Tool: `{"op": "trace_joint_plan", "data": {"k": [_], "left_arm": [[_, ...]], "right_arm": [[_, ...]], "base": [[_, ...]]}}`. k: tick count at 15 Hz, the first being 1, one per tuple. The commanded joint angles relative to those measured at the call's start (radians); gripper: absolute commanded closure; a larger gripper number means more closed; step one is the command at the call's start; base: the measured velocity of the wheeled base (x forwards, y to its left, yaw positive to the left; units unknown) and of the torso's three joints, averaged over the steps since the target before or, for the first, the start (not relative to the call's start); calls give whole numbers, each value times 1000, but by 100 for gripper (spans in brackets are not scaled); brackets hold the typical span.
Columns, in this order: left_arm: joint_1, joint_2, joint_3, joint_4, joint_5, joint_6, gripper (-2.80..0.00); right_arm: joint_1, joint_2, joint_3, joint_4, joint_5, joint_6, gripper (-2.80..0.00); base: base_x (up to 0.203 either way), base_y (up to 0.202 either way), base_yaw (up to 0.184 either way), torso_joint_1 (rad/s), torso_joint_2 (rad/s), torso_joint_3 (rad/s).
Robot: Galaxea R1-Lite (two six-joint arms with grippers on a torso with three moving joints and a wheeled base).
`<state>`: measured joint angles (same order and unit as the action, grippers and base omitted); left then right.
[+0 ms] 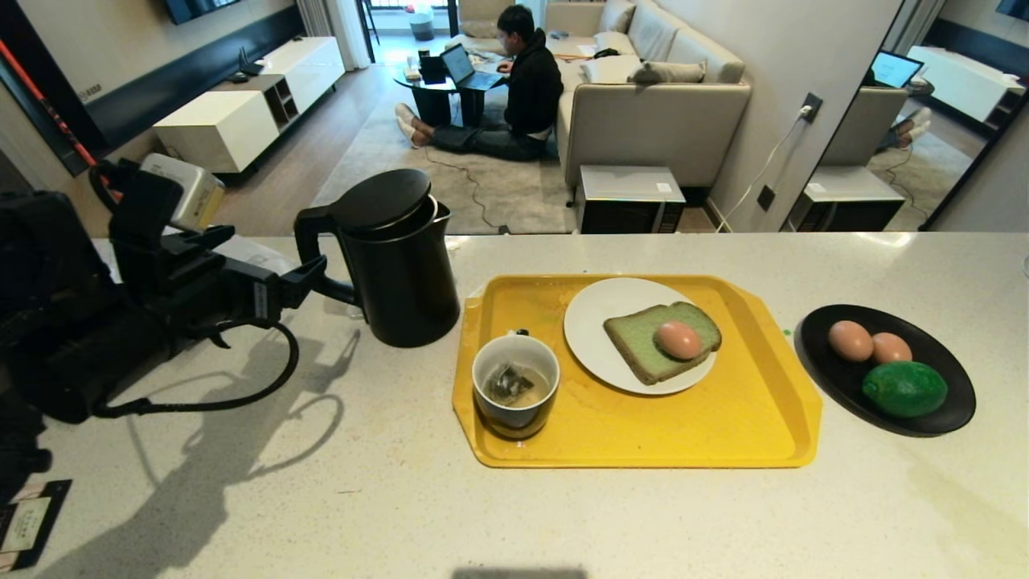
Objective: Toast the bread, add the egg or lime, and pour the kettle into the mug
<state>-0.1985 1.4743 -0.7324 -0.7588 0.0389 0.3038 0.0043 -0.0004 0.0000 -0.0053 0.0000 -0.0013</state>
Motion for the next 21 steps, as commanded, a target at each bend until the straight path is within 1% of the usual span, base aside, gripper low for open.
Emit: {"op": "trace_joint_plan", "data": {"k": [1, 2, 4, 5, 7, 8, 11, 13, 15, 17, 20, 21], "left_arm": [[-29, -207, -56, 306, 4, -5, 0], [-38, -259, -112, 446, 7, -18, 0], [-46, -275, -227, 572, 6, -35, 0], [-48, -261, -283, 616, 6, -47, 0], [-72, -189, -374, 646, 7, -92, 0], [-86, -139, -432, 649, 8, -119, 0], [-107, -12, -614, 682, 8, -175, 0], [-114, 53, -741, 760, 8, -213, 0], [-119, 108, -853, 890, 5, -262, 0], [-126, 163, -901, 930, 0, -305, 0], [-148, 220, -916, 937, -2, -351, 0], [-148, 234, -920, 937, -2, -357, 0]], "right_arm": [[0, 0, 0, -1, 0, -2, 0], [0, 0, 0, -1, 0, 0, 0], [0, 0, 1, -1, 0, -1, 0], [0, 0, 0, -1, 0, -2, 0], [0, 0, 0, -1, 0, 0, 0], [0, 0, 2, -1, 0, -2, 0], [0, 0, 0, -1, 0, -1, 0], [0, 0, 0, -1, 0, -1, 0], [0, 0, 0, -1, 0, -2, 0], [0, 0, 0, -1, 0, -1, 0], [0, 0, 0, -1, 0, -2, 0], [0, 0, 1, -1, 0, -1, 0]], "base": [[0, 0, 0, 0, 0, 0], [0, 0, 0, 0, 0, 0], [0, 0, 0, 0, 0, 0], [0, 0, 0, 0, 0, 0], [0, 0, 0, 0, 0, 0], [0, 0, 0, 0, 0, 0], [0, 0, 0, 0, 0, 0], [0, 0, 0, 0, 0, 0], [0, 0, 0, 0, 0, 0], [0, 0, 0, 0, 0, 0], [0, 0, 0, 0, 0, 0], [0, 0, 0, 0, 0, 0]]}}
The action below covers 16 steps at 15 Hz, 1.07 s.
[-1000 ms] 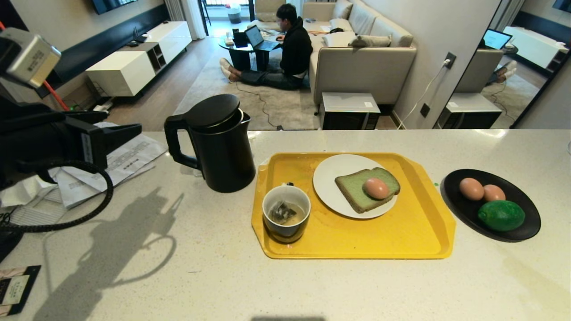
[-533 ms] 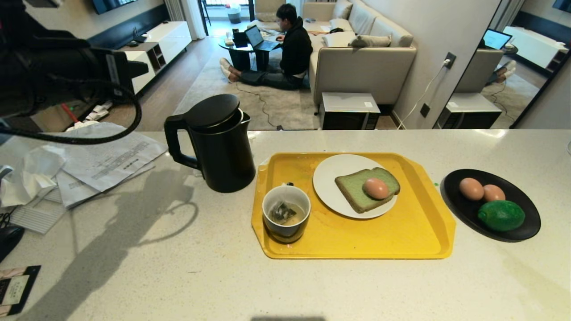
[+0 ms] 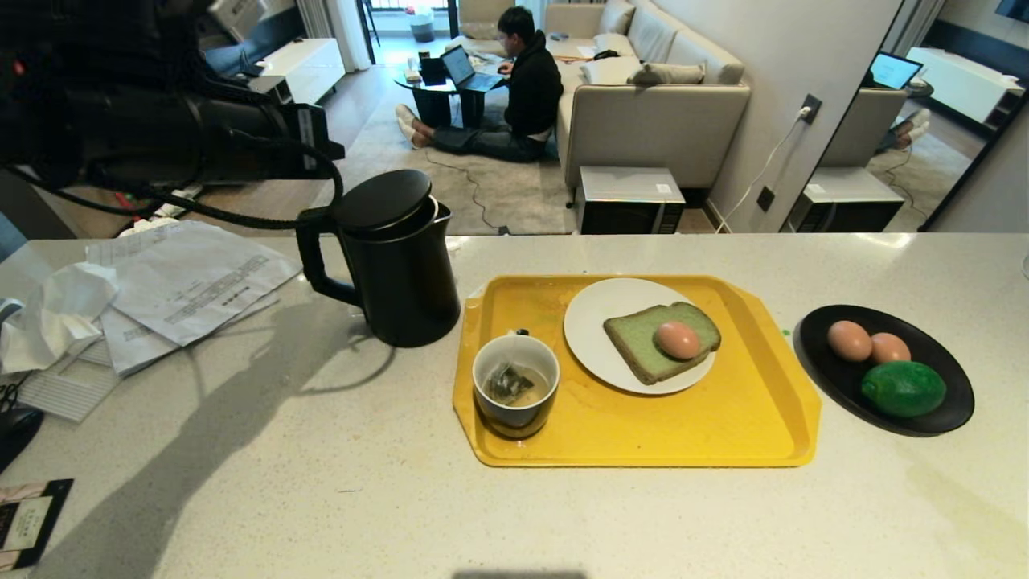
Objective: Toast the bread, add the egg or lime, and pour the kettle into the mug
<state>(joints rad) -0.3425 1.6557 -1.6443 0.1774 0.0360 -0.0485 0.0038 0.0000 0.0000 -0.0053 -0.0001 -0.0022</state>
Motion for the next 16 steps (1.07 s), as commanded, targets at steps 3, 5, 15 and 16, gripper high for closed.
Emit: {"op": "trace_joint_plan", "data": {"k": [3, 5, 15, 16], "left_arm": [[-4, 104, -43, 2, 0, -8, 0], [-4, 128, -55, 1, -1, -8, 0], [-30, 191, -53, -6, 1, -34, 0], [-32, 193, -51, -6, 2, -34, 0]], "right_arm": [[1, 0, 0, -1, 0, -1, 0], [1, 0, 0, -1, 0, 1, 0], [1, 0, 0, -1, 0, 0, 0], [1, 0, 0, -1, 0, -1, 0]], "base": [[0, 0, 0, 0, 0, 0], [0, 0, 0, 0, 0, 0], [0, 0, 0, 0, 0, 0], [0, 0, 0, 0, 0, 0]]}}
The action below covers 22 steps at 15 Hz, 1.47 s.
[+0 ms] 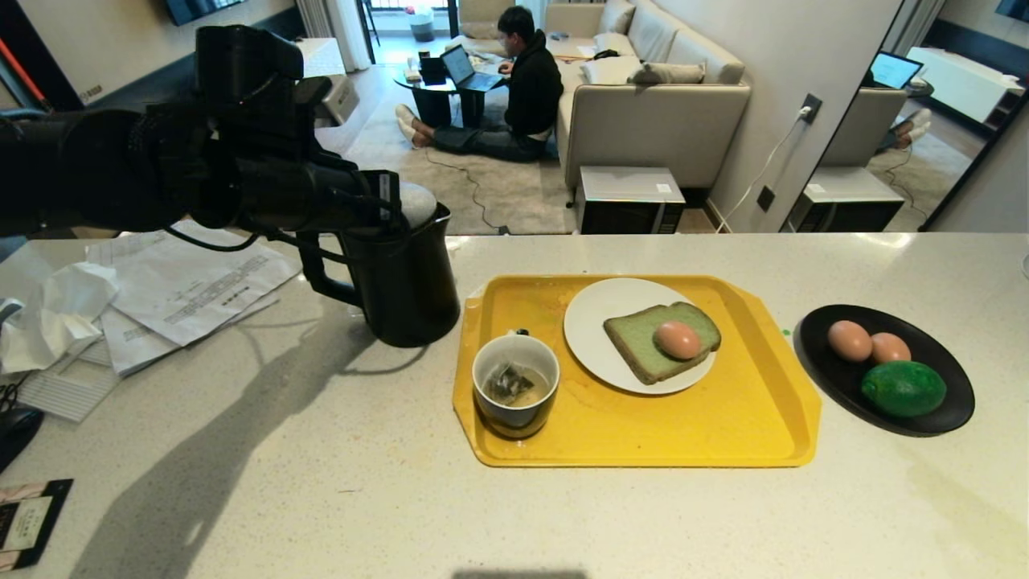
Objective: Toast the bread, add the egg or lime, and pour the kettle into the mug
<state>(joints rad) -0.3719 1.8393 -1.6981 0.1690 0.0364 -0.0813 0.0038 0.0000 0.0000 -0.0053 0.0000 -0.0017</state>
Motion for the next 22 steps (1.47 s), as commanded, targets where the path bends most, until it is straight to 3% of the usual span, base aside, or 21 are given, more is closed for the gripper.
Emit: {"op": "trace_joint_plan", "data": {"k": [1, 14, 22], "left_arm": [[-2, 9, 3, 3, 2, 0, 0], [-18, -5, 33, 4, 10, 2, 0], [6, -252, 23, 27, 13, 80, 0]], "right_arm": [[1, 0, 1, -1, 0, 0, 0], [1, 0, 1, -1, 0, 0, 0], [1, 0, 0, -1, 0, -1, 0]], "base": [[0, 0, 0, 0, 0, 0], [0, 0, 0, 0, 0, 0], [0, 0, 0, 0, 0, 0]]}}
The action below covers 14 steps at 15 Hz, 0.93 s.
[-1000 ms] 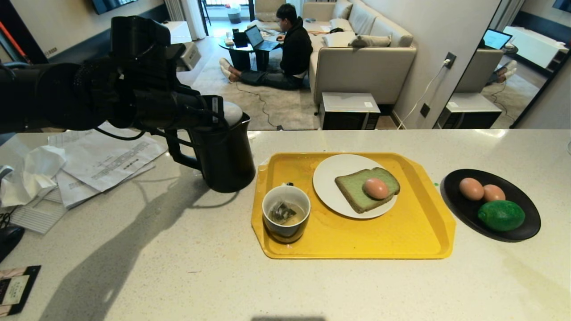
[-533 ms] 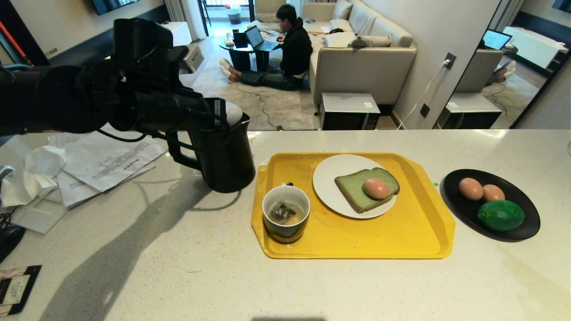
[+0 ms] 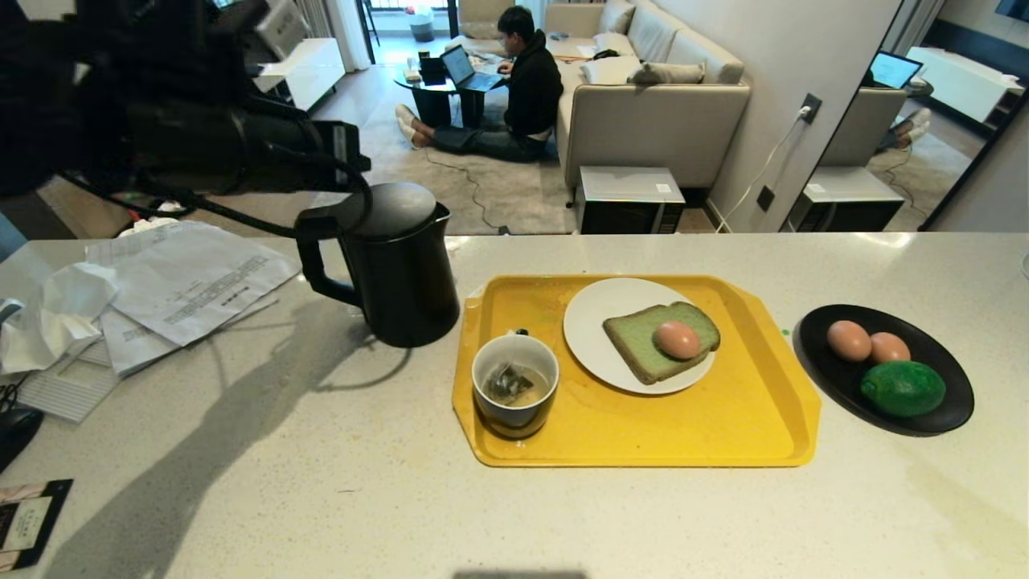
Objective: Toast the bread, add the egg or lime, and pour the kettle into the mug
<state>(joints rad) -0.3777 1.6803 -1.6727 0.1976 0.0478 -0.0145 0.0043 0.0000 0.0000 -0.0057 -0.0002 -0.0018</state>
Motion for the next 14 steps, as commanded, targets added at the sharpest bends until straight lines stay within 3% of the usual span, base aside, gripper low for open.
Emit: {"op": "trace_joint_plan", "data": {"k": [1, 5, 10, 12, 14], "left_arm": [[22, -132, -3, 2, 3, 34, 0], [118, -302, 1, 66, 2, 184, 0], [202, -498, 43, 30, -1, 347, 0], [221, -597, 116, -27, 1, 370, 0], [233, -729, 277, -107, -1, 381, 0]], "right_arm": [[0, 0, 1, 0, 0, -1, 0], [0, 0, 0, 0, 0, 0, 0], [0, 0, 1, 0, 0, 0, 0], [0, 0, 0, 0, 0, 0, 0], [0, 0, 0, 0, 0, 0, 0]], "base": [[0, 0, 0, 0, 0, 0], [0, 0, 0, 0, 0, 0], [0, 0, 0, 0, 0, 0], [0, 0, 0, 0, 0, 0], [0, 0, 0, 0, 0, 0]]}}
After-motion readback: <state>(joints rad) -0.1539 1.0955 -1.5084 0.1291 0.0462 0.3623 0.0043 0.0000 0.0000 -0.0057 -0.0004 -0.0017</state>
